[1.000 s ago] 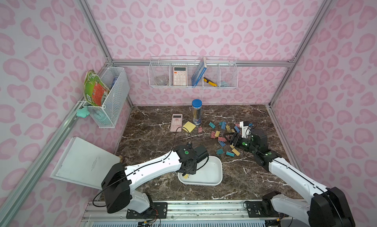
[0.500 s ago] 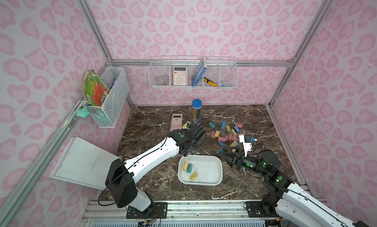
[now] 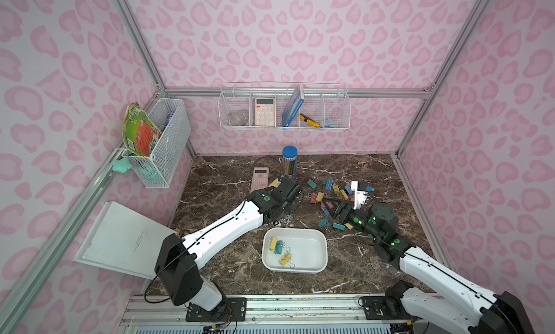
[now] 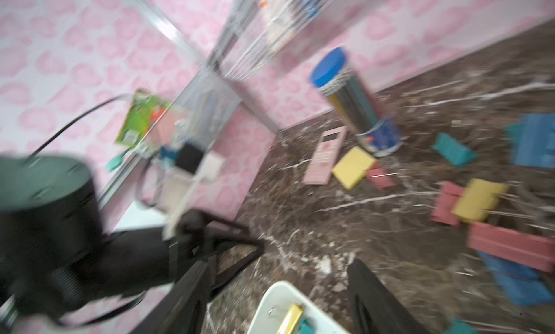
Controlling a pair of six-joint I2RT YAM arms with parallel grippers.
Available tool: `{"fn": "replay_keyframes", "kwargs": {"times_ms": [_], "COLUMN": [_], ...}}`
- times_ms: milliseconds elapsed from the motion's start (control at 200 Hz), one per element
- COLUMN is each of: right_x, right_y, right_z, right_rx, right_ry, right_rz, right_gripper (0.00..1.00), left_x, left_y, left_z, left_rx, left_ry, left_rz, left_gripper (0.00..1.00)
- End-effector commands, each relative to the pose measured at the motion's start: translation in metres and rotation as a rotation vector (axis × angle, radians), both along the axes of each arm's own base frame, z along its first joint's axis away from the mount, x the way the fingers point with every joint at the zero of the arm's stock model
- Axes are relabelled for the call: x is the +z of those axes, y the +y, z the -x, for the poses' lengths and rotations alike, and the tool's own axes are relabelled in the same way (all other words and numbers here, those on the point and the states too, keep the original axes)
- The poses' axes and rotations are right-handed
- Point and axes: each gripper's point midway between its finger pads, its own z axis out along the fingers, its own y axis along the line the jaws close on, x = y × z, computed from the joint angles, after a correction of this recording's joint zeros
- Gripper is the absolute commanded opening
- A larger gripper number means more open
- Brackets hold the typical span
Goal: Put the binder clips in the storage box
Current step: Pick up the binder clip at the center of the board.
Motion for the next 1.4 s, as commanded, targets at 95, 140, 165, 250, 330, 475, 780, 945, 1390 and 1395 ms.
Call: {"fn": "replay_keyframes", "kwargs": {"times_ms": [95, 140, 165, 250, 330, 475, 780, 945, 1390, 1395], "right_x": [-0.05, -0.064, -0.073, -0.095, -0.119, -0.155, -0.18, -0.192, -0.197, -0.197], "right_y": [-0.006, -0.002, -0.001, 0.01, 0.024, 0.041, 0.053, 0.061, 0.057, 0.057], "right_z": [-0.055, -0.068, -0.075, -0.092, -0.105, -0.126, -0.157, -0.158, -0.148, -0.148], "right_rx": [-0.016, -0.006, -0.011, -0.044, -0.052, -0.062, -0.089, -0.058, -0.065, -0.066], "right_ry": [0.126, 0.161, 0.19, 0.24, 0.267, 0.309, 0.3, 0.329, 0.353, 0.352], "right_rz": [0.291, 0.367, 0.407, 0.543, 0.631, 0.747, 0.944, 0.969, 0.931, 0.931], "right_gripper": [0.69, 0.68, 0.67, 0.69, 0.69, 0.7, 0.61, 0.53, 0.11, 0.11], "left_x": [0.012, 0.01, 0.009, 0.006, 0.005, 0.007, 0.006, 0.004, 0.012, 0.012], "left_y": [0.014, 0.015, 0.017, 0.019, 0.019, 0.018, 0.014, 0.013, 0.007, 0.007], "left_z": [0.012, 0.014, 0.015, 0.016, 0.016, 0.015, 0.014, 0.013, 0.005, 0.005], "left_rx": [0.016, 0.015, 0.022, 0.041, 0.045, 0.033, 0.026, 0.017, -0.053, -0.053], "left_ry": [-0.037, -0.024, -0.015, -0.004, -0.006, -0.007, -0.004, -0.001, -0.039, -0.04], "left_rz": [0.071, 0.067, 0.061, 0.053, 0.058, 0.052, 0.063, 0.057, 0.013, 0.01], "left_gripper": [0.55, 0.55, 0.55, 0.55, 0.55, 0.55, 0.56, 0.56, 0.57, 0.57]}}
